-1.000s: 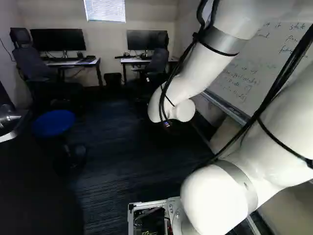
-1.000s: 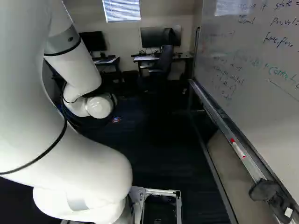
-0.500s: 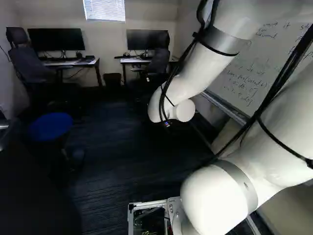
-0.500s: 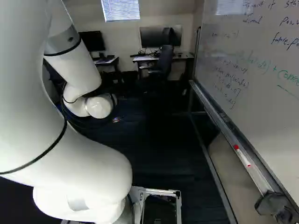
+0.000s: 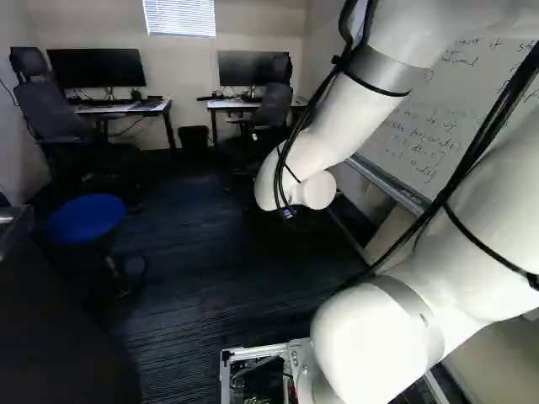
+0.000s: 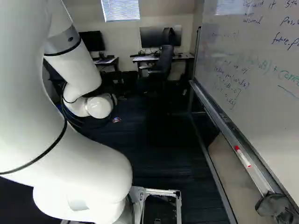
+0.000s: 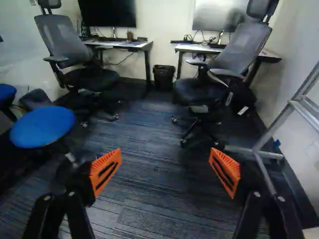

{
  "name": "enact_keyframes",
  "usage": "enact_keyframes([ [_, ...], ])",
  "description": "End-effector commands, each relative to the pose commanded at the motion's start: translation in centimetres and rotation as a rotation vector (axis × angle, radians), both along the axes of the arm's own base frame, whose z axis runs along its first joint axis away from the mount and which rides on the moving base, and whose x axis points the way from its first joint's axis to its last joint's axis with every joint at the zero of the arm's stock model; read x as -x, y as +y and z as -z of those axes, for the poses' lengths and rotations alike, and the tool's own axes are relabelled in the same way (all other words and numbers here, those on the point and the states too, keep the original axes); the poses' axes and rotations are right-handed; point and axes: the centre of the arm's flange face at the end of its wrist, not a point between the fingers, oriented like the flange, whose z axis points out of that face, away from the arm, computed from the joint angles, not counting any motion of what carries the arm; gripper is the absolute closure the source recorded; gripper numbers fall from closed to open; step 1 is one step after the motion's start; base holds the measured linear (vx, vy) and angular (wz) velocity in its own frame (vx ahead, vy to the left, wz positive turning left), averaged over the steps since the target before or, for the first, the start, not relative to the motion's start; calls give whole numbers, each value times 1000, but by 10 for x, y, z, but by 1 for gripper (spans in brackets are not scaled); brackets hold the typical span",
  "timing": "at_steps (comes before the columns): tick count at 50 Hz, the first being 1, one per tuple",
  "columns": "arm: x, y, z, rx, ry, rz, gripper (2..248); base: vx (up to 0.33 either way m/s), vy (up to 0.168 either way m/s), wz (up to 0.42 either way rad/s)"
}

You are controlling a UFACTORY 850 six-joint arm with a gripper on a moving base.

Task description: Open the door and move inside

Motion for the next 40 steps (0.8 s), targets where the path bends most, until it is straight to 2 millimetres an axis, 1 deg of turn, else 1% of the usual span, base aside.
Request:
enact_keyframes([
  [22,1,-2,1,0,0,5,3,0,0,0],
  [40,9,-17,7,-4,0,47,3,0,0,0],
])
